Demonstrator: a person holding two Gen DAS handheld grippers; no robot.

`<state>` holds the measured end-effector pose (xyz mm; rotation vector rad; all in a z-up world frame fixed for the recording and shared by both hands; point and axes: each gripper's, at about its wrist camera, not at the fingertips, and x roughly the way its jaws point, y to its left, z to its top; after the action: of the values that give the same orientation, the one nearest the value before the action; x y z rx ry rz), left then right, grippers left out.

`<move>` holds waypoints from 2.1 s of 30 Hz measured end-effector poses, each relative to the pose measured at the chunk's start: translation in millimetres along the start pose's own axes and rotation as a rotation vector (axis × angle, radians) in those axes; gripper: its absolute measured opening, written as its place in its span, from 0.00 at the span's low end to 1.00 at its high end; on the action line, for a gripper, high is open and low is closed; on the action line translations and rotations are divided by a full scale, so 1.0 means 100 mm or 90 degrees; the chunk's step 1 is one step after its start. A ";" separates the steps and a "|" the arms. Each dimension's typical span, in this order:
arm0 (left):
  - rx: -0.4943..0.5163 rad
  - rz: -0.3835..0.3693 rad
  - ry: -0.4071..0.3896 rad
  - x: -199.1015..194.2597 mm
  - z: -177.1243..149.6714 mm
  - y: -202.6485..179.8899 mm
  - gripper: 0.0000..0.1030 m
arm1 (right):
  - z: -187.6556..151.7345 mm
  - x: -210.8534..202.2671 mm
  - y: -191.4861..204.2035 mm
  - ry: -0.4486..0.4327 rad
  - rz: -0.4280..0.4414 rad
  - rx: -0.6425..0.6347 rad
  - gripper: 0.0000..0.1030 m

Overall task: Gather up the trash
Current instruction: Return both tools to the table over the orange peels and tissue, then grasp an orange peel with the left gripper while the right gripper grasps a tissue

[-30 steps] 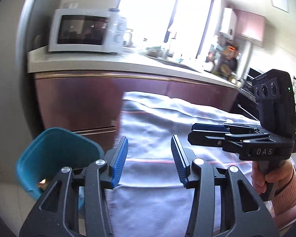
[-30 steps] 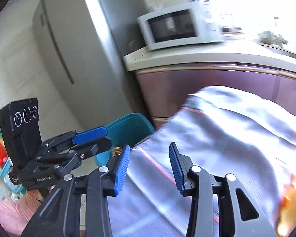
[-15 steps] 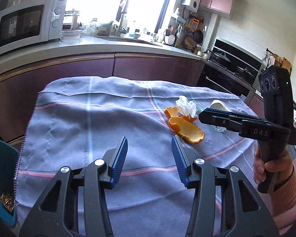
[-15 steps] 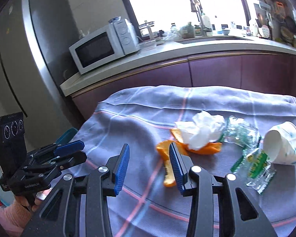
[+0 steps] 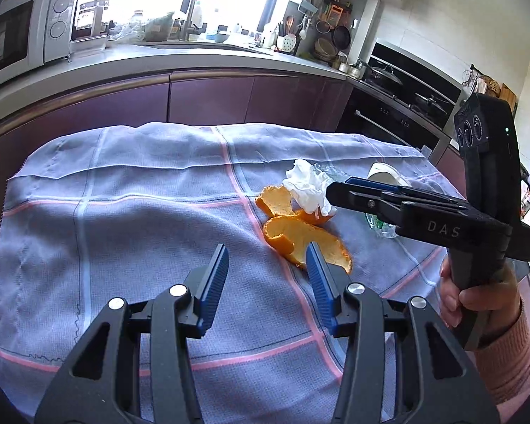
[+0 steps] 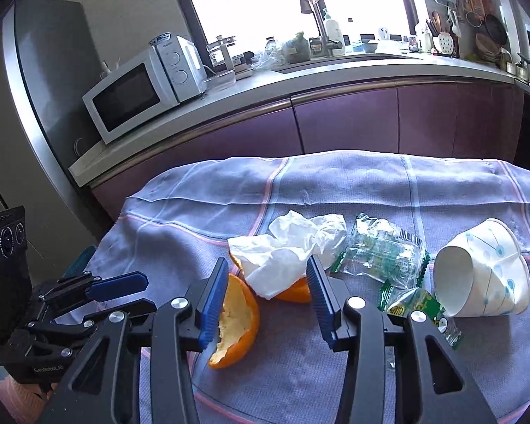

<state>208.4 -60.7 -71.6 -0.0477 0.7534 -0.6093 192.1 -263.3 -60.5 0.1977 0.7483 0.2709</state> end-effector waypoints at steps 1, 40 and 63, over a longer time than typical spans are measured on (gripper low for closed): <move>0.003 0.003 0.000 0.01 0.02 0.00 0.43 | 0.01 0.03 -0.02 0.004 -0.001 0.005 0.43; -0.002 -0.063 0.078 0.39 0.11 -0.10 0.02 | 0.07 -0.14 -0.31 -0.036 0.050 0.047 0.02; 0.013 -0.054 0.118 0.65 0.12 -0.12 0.20 | 0.03 0.34 -0.39 0.041 0.028 0.074 0.13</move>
<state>247.4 -107.5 -100.5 -0.0048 0.9277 -0.7083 224.9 -289.8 -90.8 0.3169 0.8257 0.2763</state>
